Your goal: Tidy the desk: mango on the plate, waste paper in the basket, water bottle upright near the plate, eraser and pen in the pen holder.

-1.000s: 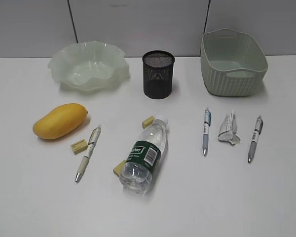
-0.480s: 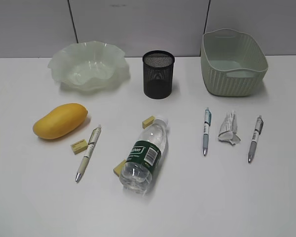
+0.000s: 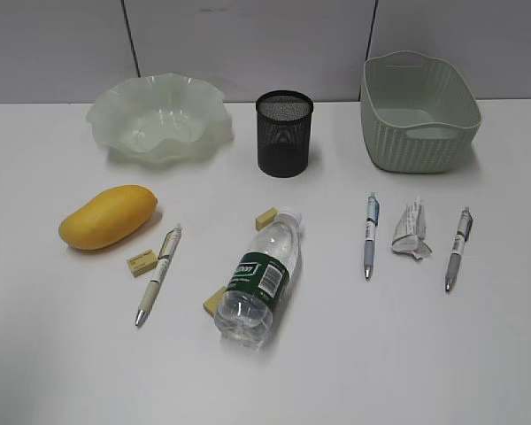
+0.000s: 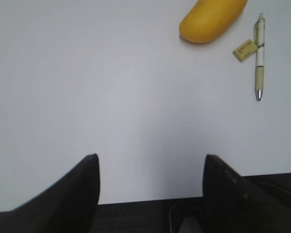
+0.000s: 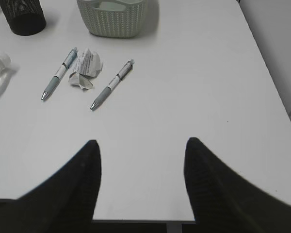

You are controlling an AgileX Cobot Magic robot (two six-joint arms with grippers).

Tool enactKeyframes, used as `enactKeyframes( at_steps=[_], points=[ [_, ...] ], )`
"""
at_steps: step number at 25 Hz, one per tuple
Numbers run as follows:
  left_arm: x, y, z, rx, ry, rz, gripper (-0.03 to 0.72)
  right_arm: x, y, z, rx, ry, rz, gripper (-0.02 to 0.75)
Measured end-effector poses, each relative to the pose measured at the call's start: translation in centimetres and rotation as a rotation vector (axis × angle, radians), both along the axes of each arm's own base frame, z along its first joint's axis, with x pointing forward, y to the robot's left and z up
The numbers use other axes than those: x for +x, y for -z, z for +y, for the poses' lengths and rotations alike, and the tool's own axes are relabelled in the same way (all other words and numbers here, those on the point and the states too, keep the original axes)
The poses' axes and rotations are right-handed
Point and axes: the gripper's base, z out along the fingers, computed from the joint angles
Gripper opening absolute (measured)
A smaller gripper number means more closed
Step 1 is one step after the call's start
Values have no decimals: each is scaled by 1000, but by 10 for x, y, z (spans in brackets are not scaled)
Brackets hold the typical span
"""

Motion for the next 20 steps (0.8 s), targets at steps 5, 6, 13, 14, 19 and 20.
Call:
enactKeyframes(
  at_steps=[5,6,13,14,19,20],
  points=[
    [61,-2,-16,35,117,126,523,0,0,0,0,0,0,442],
    [73,0,-20,45,135,148,541,0,0,0,0,0,0,442],
    [144,37,-57,143,309,317,629,0,0,0,0,0,0,442],
    [152,44,-64,151,348,335,629,0,0,0,0,0,0,442],
    [185,72,-91,153,520,355,624,0,0,0,0,0,0,442],
    [192,77,-94,151,542,356,622,0,0,0,0,0,0,442]
  ],
)
